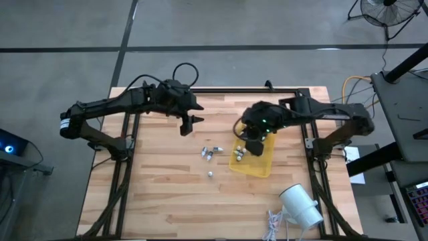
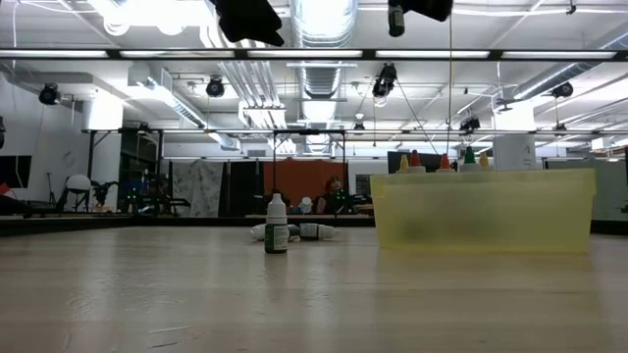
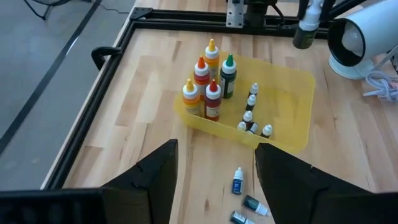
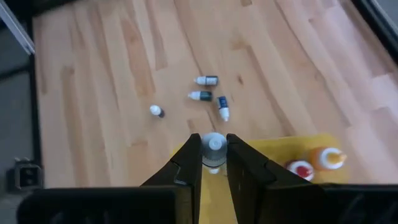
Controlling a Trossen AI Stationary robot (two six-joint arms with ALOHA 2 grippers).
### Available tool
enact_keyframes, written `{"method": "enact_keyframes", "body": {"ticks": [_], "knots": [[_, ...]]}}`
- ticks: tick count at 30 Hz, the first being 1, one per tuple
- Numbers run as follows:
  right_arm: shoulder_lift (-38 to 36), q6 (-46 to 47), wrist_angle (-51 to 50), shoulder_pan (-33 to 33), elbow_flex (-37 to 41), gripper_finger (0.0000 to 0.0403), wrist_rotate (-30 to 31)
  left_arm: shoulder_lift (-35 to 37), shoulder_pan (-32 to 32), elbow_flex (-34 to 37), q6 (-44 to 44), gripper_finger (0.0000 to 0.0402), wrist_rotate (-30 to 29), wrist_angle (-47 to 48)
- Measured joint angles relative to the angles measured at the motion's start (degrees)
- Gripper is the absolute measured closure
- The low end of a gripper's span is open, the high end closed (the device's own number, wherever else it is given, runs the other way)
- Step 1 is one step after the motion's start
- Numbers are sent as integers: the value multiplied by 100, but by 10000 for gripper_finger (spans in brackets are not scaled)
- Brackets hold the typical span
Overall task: Pick & Place food coloring
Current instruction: Put the small black food coloring bottle into the yellow bin
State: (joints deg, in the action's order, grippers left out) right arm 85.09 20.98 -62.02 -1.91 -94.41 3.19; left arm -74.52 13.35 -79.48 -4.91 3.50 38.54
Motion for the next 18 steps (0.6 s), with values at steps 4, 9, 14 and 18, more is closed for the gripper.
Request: {"method": "enact_keyframes", "body": {"ticks": [4,9,14,18], "knots": [[-553,576,679,-92,918,356,47,0,45,0,-16,216,1,-8],[-943,1052,1259,-248,1896,356,59,-2,58,0,-121,216,-1,8],[-1098,1391,1543,-462,2651,356,171,-4,58,0,-130,245,1,16],[-1112,1586,2020,-608,3238,356,257,-7,61,0,-133,297,1,48]]}}
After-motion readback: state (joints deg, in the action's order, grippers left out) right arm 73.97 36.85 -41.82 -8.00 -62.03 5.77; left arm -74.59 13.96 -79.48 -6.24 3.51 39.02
